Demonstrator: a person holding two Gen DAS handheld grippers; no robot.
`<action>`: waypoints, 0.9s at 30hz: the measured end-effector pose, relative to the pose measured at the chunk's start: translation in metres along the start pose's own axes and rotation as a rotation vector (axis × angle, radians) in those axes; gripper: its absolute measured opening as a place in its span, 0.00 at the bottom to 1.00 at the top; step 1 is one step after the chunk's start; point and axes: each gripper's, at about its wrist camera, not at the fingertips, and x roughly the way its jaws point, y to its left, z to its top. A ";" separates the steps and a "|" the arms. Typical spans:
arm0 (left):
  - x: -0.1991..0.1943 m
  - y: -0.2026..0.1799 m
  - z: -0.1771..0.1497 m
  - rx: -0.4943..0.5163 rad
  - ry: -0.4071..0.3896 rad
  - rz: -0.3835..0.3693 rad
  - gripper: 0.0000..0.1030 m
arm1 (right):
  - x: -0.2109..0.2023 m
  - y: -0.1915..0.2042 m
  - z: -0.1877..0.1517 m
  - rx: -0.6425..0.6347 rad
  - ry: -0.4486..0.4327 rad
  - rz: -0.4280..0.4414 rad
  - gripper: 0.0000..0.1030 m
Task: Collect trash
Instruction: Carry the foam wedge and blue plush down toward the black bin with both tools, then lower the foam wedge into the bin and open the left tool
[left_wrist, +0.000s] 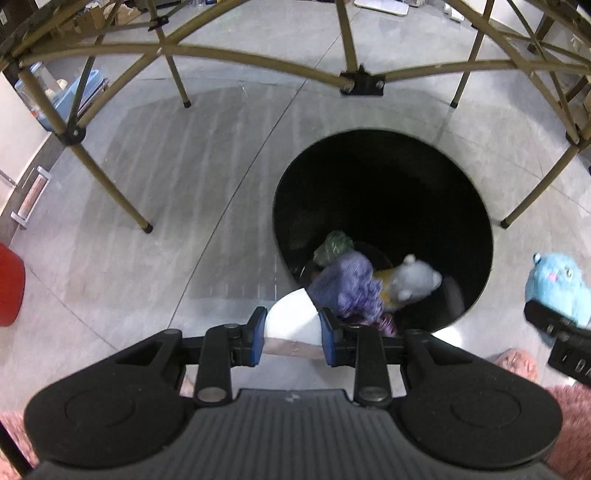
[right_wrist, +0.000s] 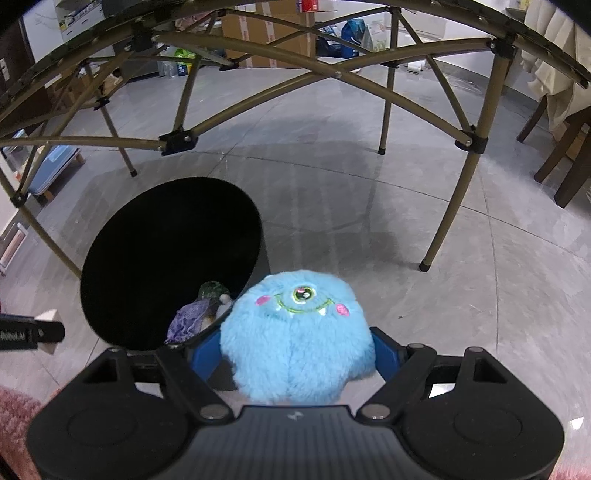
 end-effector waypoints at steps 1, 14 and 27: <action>0.000 -0.003 0.005 0.000 -0.005 -0.001 0.30 | 0.001 -0.001 0.001 0.005 -0.002 -0.002 0.79; 0.013 -0.056 0.043 0.011 0.005 -0.061 0.30 | 0.017 -0.020 0.022 0.066 -0.025 -0.036 0.79; 0.033 -0.081 0.062 -0.035 0.070 -0.103 0.30 | 0.033 -0.042 0.031 0.130 -0.025 -0.071 0.79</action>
